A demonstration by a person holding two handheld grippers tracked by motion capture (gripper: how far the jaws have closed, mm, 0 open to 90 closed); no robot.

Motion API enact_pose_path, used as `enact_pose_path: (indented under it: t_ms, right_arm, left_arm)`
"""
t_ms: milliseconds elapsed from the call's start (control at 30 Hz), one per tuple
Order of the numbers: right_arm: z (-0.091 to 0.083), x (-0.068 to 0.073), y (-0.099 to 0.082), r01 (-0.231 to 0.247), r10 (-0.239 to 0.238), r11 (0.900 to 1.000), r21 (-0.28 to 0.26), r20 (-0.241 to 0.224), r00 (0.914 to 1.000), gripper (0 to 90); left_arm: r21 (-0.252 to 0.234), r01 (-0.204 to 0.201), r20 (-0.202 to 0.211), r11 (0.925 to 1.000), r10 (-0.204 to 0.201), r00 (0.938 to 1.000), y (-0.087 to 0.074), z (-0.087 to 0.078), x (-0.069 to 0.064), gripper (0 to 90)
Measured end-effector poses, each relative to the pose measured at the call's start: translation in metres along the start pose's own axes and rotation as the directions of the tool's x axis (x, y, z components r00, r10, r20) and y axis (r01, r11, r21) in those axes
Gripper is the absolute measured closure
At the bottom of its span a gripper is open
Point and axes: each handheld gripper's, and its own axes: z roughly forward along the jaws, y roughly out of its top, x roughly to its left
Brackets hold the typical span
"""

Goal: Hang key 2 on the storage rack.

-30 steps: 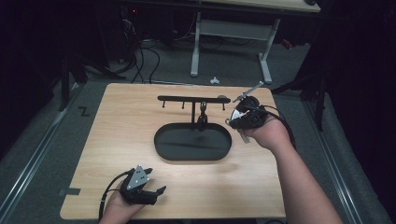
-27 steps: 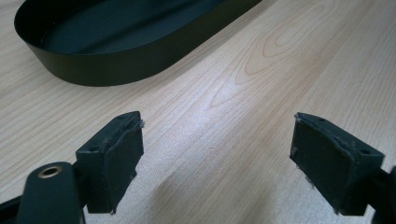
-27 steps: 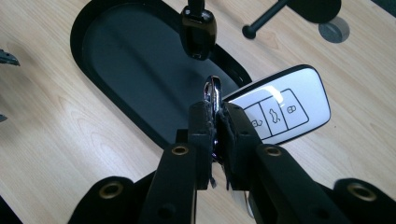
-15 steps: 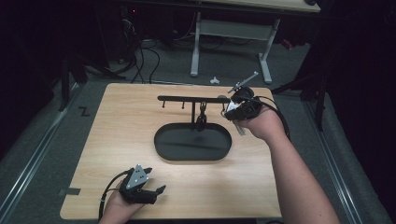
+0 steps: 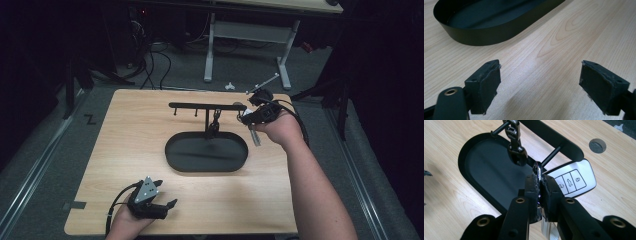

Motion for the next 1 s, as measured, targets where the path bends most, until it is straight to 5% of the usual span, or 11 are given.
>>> enact_pose_path:
  t_ms: [267,667,900,1000]
  right_arm:
    - [0.001,-0.006,0.001,-0.024,0.023,0.9996,-0.016,-0.018,0.9996,83.0]
    - [0.005,-0.011,-0.009,-0.058,0.058,0.9982,-0.015,0.039,0.9976,79.4]
    - [0.007,-0.012,-0.030,-0.070,0.071,0.9973,-0.023,0.041,0.9966,68.9]
    - [0.021,-0.006,-0.058,-0.062,0.063,0.9979,-0.017,0.058,0.9963,60.9]
  left_arm:
    - [0.005,-0.003,0.003,1.0000,0.003,1.0000,0.000,0.000,0.000,17.5]
    - [0.009,-0.007,0.002,0.9999,0.007,1.0000,0.000,0.001,-0.002,17.5]
    - [0.006,-0.009,-0.005,0.9999,0.009,0.9999,0.000,0.001,-0.003,17.5]
    - [0.006,-0.010,-0.012,0.9999,0.010,0.9999,0.001,0.002,-0.004,17.5]
